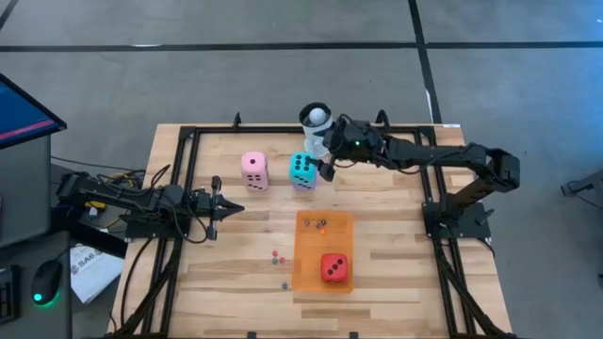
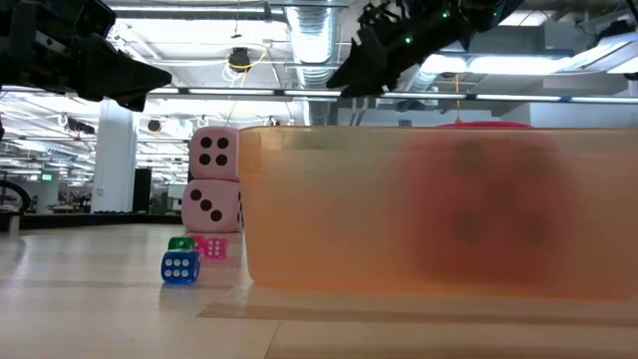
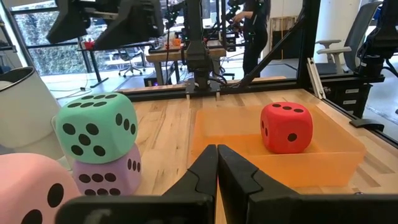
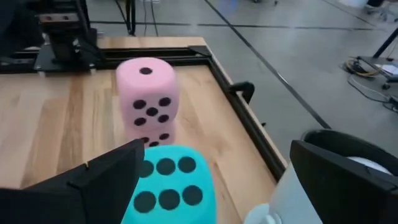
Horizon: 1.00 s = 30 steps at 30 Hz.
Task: Pick & Place Dice
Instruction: Put the large blue dice into the orange bin
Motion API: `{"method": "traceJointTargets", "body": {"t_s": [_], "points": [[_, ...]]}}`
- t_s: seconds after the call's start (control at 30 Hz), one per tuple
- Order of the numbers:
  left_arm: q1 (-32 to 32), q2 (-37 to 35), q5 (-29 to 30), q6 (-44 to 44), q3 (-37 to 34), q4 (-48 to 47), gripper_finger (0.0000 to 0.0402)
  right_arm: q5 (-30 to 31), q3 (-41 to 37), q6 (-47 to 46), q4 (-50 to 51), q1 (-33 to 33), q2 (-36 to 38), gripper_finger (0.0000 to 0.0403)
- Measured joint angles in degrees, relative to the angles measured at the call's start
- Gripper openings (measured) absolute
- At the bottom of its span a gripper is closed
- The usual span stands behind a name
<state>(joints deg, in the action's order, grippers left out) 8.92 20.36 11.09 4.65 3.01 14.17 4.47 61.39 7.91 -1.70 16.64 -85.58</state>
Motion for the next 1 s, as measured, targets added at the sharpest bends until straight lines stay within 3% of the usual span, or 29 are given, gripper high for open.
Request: {"method": "traceJointTargets", "body": {"t_s": [0.57, 1.0], "points": [[0.0, 0.0, 0.0, 2.0, 0.0, 0.0, 0.0, -1.7, 0.2, 0.9, 4.9, 0.9, 0.0, 0.0397], [0.0, 0.0, 0.0, 2.1, 0.0, 0.0, 0.0, -2.9, 5.7, 3.2, 11.3, 1.9, 0.0, 0.0397]]}}
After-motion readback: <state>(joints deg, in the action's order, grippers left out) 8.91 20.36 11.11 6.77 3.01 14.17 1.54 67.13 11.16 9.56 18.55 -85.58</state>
